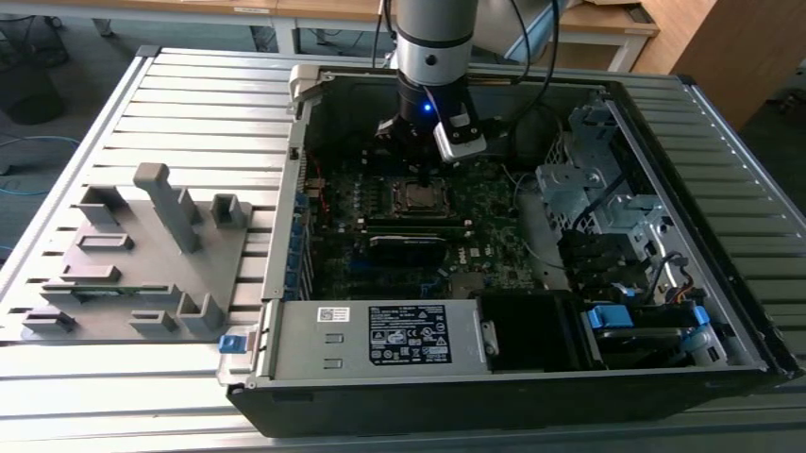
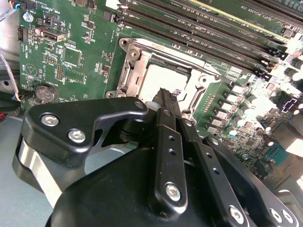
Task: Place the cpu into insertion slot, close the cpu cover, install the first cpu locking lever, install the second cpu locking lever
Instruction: 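Install the second cpu locking lever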
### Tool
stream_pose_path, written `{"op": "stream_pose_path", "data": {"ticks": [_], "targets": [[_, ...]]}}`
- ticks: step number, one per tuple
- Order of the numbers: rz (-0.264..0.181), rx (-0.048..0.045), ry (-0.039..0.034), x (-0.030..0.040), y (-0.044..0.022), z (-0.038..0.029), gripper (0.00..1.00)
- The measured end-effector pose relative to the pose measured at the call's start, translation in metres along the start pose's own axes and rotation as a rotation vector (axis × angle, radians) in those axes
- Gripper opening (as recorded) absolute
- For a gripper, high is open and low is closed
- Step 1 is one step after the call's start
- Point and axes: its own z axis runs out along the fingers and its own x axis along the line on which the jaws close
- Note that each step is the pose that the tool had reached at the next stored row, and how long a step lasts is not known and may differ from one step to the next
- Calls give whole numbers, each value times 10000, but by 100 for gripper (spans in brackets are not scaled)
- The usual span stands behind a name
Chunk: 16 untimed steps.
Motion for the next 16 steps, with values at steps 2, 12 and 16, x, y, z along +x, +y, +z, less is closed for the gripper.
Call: {"op": "stream_pose_path", "data": {"ticks": [2,12,16], "targets": [[0,3,1,0,0,-4,10],[-1,0,0,-6,3,-99,10],[0,1,0,-9,4,-139,10]]}}
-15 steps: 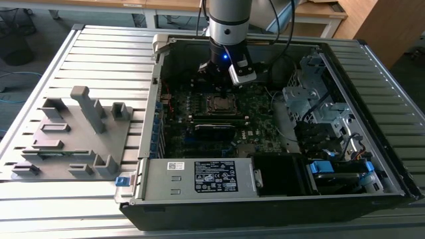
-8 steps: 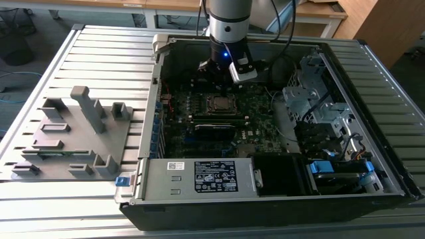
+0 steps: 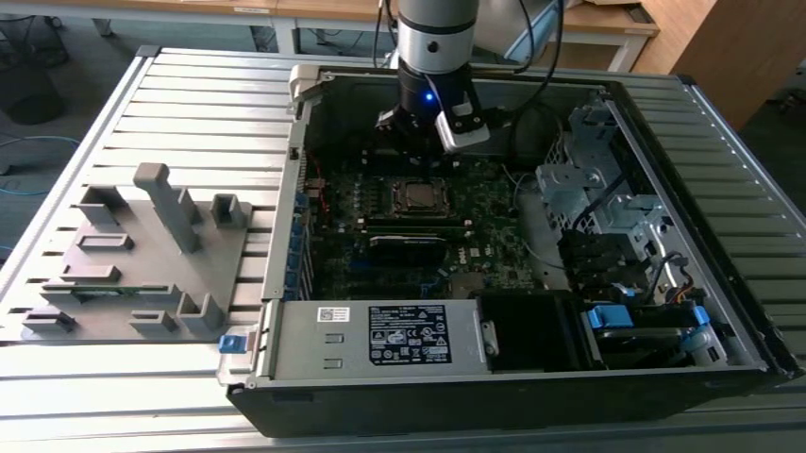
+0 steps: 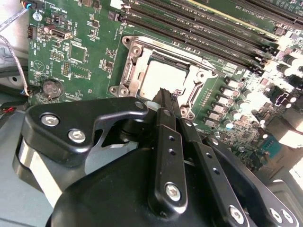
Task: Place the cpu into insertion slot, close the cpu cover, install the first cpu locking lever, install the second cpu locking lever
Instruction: 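Install the second cpu locking lever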
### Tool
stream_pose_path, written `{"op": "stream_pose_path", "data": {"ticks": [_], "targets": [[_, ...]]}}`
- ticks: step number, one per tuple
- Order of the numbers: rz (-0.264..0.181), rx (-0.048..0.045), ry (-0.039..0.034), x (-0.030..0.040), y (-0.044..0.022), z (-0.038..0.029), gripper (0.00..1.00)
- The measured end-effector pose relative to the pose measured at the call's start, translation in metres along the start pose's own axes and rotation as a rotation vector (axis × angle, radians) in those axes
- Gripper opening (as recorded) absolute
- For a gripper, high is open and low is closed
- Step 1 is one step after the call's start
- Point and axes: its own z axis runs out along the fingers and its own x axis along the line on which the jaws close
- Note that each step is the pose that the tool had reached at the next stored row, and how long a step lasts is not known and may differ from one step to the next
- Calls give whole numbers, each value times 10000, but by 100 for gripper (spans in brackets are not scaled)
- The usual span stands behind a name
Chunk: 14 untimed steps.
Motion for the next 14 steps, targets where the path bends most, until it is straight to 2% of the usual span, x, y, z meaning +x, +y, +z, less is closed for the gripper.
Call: {"op": "stream_pose_path", "data": {"ticks": [6,7,10,11,14], "targets": [[-1,-1,2,-1,0,-8,10],[-1,14,73,-2,1,-7,10],[9,101,500,-6,1,-3,10],[10,110,531,-5,1,-4,10],[10,115,566,-6,1,-3,10]]}}
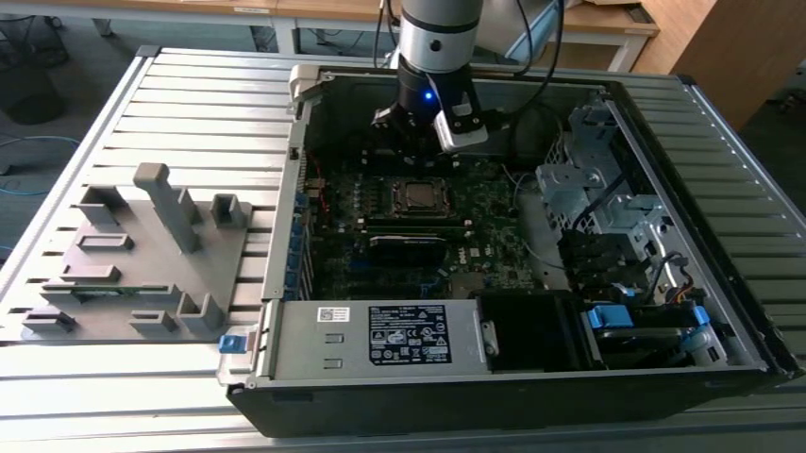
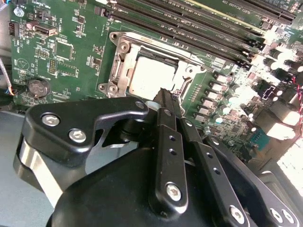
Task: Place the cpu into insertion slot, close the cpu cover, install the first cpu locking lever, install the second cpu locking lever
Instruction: 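Install the second cpu locking lever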
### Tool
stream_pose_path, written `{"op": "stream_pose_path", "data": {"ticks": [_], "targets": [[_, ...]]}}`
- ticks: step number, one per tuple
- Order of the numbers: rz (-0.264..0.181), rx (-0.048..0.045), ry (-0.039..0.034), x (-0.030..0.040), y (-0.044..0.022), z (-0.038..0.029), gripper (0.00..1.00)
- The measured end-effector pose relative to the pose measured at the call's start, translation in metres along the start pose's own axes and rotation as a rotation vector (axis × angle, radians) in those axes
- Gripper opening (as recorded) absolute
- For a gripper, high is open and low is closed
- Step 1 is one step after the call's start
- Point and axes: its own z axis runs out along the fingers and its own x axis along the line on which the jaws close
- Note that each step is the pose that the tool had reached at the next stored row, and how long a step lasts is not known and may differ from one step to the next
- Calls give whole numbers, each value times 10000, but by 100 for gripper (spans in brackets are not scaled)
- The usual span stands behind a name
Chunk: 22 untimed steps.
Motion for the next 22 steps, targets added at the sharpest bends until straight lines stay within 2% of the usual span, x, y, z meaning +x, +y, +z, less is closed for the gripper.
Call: {"op": "stream_pose_path", "data": {"ticks": [6,22], "targets": [[0,0,6,-8,-39,0,10],[0,1,6,-51,-262,-5,10]]}}
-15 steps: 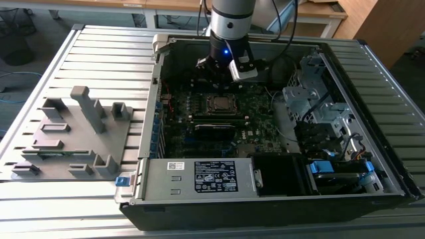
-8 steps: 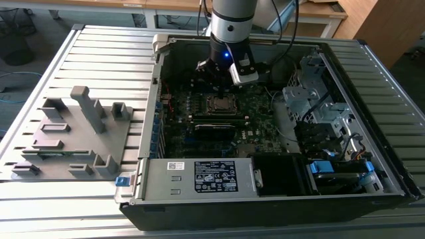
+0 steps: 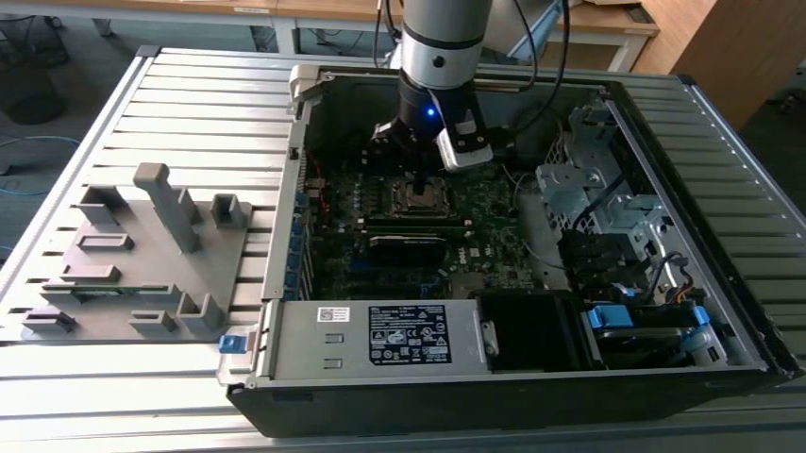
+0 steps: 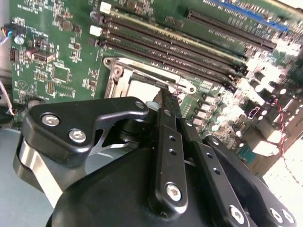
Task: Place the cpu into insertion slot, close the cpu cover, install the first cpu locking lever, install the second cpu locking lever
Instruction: 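Install the second cpu locking lever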
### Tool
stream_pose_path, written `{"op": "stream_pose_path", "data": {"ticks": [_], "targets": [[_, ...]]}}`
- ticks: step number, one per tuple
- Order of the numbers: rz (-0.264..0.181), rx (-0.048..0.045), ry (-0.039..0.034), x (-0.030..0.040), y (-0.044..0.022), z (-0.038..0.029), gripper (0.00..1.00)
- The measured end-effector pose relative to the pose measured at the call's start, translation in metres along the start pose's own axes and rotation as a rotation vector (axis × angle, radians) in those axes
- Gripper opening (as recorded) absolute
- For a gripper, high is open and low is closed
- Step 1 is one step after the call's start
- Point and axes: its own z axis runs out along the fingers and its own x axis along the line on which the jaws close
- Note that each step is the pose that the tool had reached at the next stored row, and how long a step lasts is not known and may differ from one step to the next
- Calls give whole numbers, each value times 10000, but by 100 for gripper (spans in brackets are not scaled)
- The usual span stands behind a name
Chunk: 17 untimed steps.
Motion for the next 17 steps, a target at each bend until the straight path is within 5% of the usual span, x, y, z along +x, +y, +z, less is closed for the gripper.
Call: {"op": "stream_pose_path", "data": {"ticks": [11,17], "targets": [[-40,0,0,-23,-119,-3,10],[-471,-5,-7,-25,-128,1,10]]}}
